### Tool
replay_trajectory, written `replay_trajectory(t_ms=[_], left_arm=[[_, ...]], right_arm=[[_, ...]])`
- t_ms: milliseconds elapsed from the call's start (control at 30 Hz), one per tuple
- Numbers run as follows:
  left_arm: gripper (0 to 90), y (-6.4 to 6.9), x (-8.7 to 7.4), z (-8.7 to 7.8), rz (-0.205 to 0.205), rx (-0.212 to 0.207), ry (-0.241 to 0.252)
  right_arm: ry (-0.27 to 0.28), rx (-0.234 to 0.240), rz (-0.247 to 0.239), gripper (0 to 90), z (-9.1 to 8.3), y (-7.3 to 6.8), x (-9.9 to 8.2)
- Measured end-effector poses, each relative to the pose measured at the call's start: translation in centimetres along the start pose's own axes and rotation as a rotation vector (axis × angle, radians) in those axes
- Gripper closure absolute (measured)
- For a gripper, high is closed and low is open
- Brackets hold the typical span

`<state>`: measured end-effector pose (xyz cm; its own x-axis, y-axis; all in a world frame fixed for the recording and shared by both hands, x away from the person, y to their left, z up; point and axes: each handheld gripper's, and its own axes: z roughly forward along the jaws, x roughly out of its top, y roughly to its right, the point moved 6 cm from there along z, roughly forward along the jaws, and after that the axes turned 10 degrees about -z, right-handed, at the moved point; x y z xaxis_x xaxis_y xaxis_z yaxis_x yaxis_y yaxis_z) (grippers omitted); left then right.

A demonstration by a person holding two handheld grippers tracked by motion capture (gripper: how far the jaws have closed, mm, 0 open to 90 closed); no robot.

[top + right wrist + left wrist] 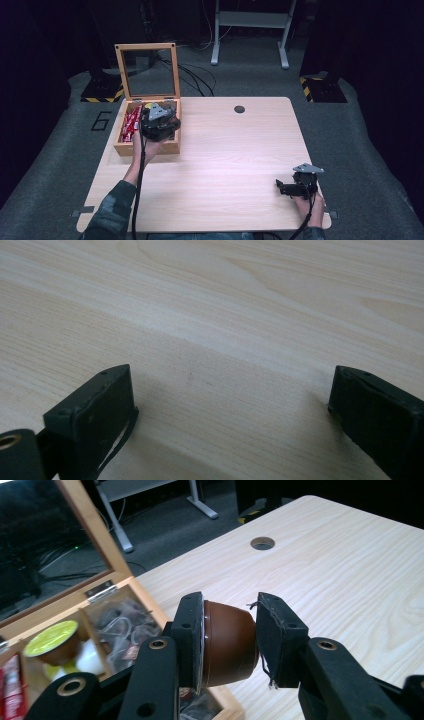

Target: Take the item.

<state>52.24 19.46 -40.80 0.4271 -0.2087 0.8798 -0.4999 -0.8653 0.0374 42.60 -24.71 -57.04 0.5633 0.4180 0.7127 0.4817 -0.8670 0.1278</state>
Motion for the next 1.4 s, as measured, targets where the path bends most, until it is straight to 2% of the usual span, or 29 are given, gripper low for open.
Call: replay_trajectory(t_ms=[300, 667, 1000, 1167, 1400], left_arm=[[63.6, 2.1, -0.4, 1.6, 0.016, -0.043, -0.017], [63.5, 4.0, -1.2, 3.5, 0.024, -0.084, -0.055], [63.5, 5.8, -2.7, 5.8, 0.013, -0.135, -0.092], [63.5, 6.6, -3.0, 6.7, 0.005, -0.152, -0.091], [63.5, 7.6, -4.1, 8.4, 0.017, -0.167, -0.136]], right_arm=[[0.0, 0.0, 0.0, 3.9, 0.0, 0.0, 0.0], [0.0, 0.0, -0.001, 3.9, 0.0, 0.0, 0.0], [0.001, 0.0, 0.0, 3.9, 0.0, 0.0, 0.0], [0.001, 0.0, -0.001, 3.9, 0.0, 0.0, 0.0], [0.0, 0.002, -0.001, 4.1, 0.0, 0.0, 0.0]])
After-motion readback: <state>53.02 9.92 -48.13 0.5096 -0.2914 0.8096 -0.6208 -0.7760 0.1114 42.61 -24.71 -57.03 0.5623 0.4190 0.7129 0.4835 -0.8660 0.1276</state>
